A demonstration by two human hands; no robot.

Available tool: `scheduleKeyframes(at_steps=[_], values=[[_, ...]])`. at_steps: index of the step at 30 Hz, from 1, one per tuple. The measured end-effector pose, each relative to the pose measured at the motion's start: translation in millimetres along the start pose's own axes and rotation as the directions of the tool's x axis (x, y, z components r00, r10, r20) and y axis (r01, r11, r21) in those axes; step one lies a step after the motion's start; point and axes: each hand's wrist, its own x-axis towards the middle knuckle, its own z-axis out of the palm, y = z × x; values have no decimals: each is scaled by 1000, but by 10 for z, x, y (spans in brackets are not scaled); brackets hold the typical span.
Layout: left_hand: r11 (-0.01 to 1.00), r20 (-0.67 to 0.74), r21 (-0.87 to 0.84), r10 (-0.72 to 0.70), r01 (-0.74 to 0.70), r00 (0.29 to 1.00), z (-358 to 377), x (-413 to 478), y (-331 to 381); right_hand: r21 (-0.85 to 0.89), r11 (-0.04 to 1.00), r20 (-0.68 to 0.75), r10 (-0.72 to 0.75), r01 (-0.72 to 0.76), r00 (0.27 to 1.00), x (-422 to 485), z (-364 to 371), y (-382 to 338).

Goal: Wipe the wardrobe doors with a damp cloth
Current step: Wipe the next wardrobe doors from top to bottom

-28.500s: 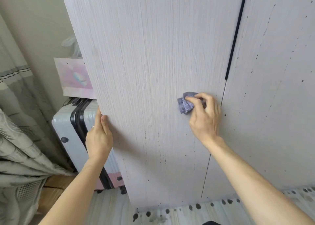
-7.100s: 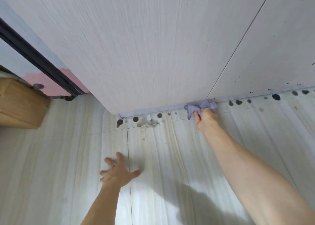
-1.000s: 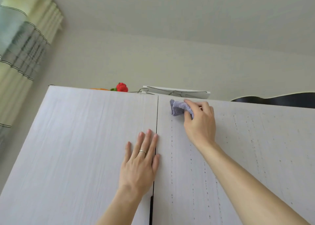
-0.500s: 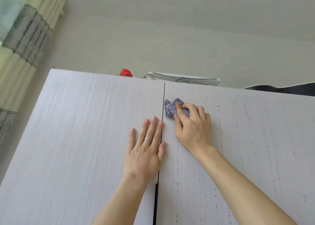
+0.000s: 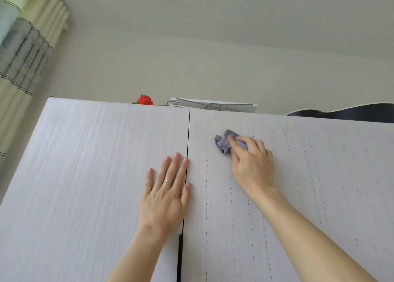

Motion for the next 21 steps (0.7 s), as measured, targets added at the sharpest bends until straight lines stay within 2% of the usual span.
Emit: scheduleKeyframes(at_steps=[8, 14, 18, 21], values=[[1000, -1, 19, -17, 17, 1000, -48, 0, 51, -25, 999, 71, 33, -31, 997, -107, -136, 163], [1000, -10, 1, -2, 2, 1000, -29, -17, 22, -82, 996, 26, 40, -38, 999, -245, -218, 297], [1000, 13, -21, 2, -1, 1000, -40, -41, 19, -58, 992, 43, 110, -108, 993, -122, -213, 232], [999, 18, -38, 16, -15, 1000, -41, -46, 3, -50, 978, 118, 208, -204, 971, 160, -243, 302]])
